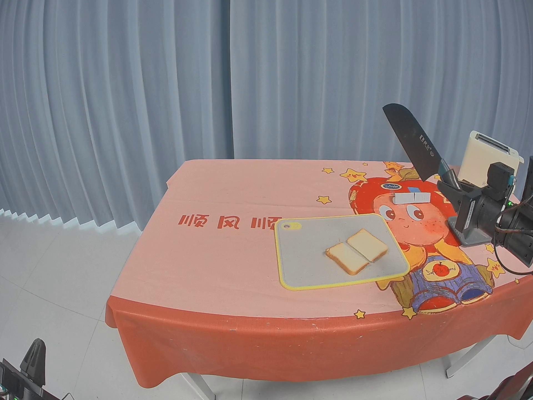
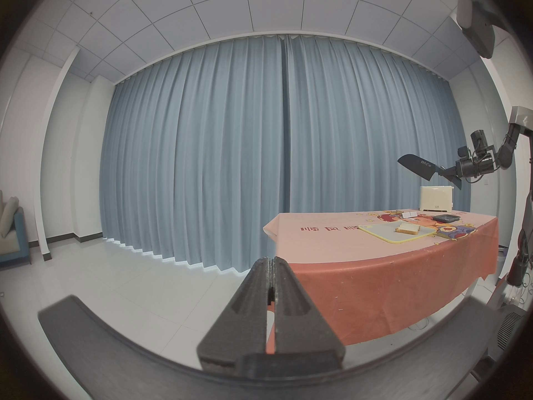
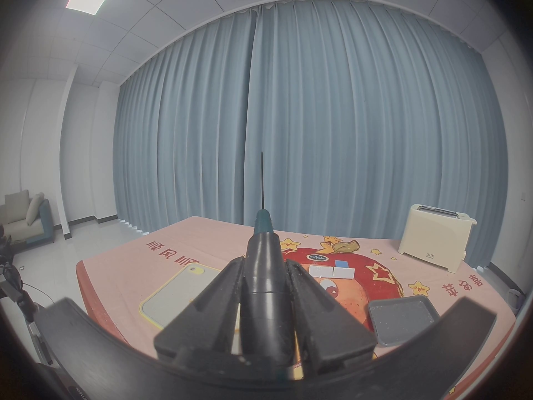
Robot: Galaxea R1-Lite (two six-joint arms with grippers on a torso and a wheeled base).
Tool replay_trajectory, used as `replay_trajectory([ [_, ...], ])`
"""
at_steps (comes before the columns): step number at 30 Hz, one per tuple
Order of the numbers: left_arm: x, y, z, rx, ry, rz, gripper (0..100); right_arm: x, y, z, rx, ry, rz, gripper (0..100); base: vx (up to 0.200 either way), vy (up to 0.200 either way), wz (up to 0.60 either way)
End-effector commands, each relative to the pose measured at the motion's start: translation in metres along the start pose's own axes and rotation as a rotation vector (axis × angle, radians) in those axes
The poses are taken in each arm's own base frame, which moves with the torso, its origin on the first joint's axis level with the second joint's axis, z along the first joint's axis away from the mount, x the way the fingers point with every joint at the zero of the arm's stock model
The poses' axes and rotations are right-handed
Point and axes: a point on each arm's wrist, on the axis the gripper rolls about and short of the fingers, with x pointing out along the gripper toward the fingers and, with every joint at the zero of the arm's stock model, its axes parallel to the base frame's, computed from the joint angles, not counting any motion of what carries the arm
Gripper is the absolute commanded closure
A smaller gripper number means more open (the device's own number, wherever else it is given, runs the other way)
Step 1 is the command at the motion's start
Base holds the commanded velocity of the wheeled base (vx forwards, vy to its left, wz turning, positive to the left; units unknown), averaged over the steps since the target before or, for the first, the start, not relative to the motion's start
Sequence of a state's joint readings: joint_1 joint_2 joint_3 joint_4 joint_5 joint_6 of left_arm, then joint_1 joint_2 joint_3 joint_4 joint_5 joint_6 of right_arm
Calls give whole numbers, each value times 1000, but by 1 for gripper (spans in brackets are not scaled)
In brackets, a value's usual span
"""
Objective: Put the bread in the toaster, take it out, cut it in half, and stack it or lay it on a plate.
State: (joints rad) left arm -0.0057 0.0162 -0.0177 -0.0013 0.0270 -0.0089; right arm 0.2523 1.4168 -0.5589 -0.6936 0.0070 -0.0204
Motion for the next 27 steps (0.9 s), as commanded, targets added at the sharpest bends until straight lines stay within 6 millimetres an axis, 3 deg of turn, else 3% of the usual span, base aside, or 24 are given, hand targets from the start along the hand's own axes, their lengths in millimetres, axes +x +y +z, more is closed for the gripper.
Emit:
replay_trajectory([
  [1,1,0,-5,0,17,0,100,1,0,0,-1,0,1,100,0,0,0],
  [27,1,0,-5,0,17,0,100,0,0,-1,-1,6,-2,100,0,0,0],
])
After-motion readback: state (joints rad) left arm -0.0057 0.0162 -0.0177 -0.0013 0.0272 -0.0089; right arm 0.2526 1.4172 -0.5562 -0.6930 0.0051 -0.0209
